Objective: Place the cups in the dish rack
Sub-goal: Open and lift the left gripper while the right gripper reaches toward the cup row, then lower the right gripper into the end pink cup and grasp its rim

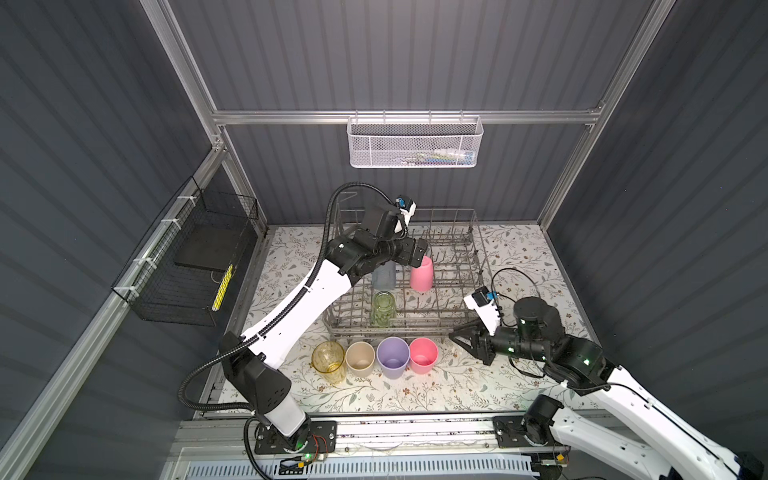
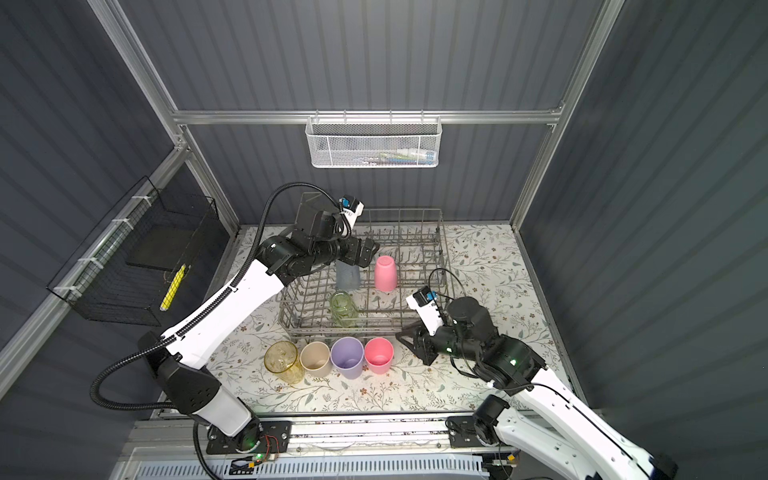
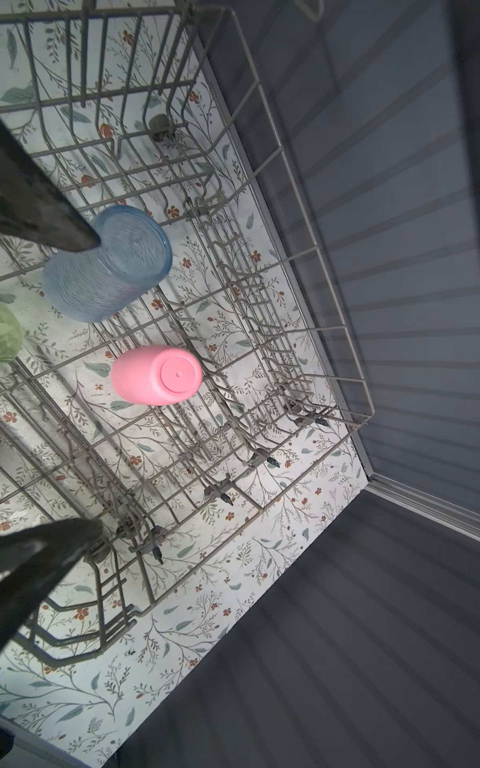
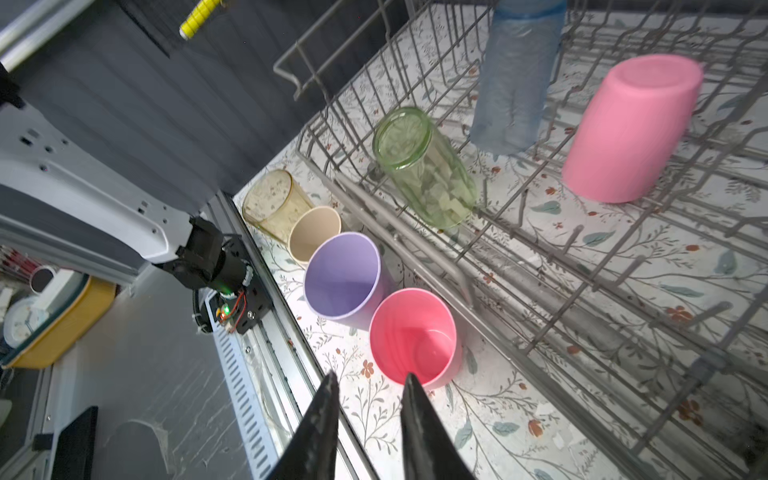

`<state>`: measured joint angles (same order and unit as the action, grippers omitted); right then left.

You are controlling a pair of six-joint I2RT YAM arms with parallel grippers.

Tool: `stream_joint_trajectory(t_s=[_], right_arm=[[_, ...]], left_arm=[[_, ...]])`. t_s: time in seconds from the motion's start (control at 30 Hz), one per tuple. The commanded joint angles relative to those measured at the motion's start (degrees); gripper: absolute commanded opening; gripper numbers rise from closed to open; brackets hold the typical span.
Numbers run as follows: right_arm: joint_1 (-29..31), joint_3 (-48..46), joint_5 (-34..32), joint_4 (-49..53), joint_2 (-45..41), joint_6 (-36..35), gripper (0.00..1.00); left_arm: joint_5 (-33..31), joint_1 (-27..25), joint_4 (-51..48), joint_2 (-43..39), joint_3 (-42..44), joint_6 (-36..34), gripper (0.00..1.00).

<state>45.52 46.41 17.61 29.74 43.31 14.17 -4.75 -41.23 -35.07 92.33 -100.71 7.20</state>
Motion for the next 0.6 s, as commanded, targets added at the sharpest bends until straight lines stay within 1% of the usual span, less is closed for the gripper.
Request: stream_joint_trajectory(t_s=[0.0, 0.13, 0.23, 0.33, 0.57], right_arm=[[6.02, -0.67, -7.66, 0.69, 2.71, -2.04, 0.29], [13.87, 0.03, -14.4, 1.61, 7.9, -3.64, 0.29], [17.23, 0.59, -17.62, 2.16, 11.96, -4.57, 0.29], [19.74, 0.96, -21.07, 2.19, 15.05, -5.32, 0.3], [22.39, 0.35, -23.34, 0.73, 20.05, -6.3, 0.3]], left_arm=[[-2.11, -0.09, 1.41, -2.86, 1.47, 0.97, 1.0], [-3.29, -0.1, 2.35, -4.94, 3.61, 1.28, 1.0], [-3.71, -0.09, 2.36, -5.98, 4.83, 1.58, 1.0], [-3.99, -0.14, 2.5, -7.09, 6.18, 2.34, 1.0], [-4.73, -0.16, 1.6, -9.17, 7.69, 3.42, 1.0]])
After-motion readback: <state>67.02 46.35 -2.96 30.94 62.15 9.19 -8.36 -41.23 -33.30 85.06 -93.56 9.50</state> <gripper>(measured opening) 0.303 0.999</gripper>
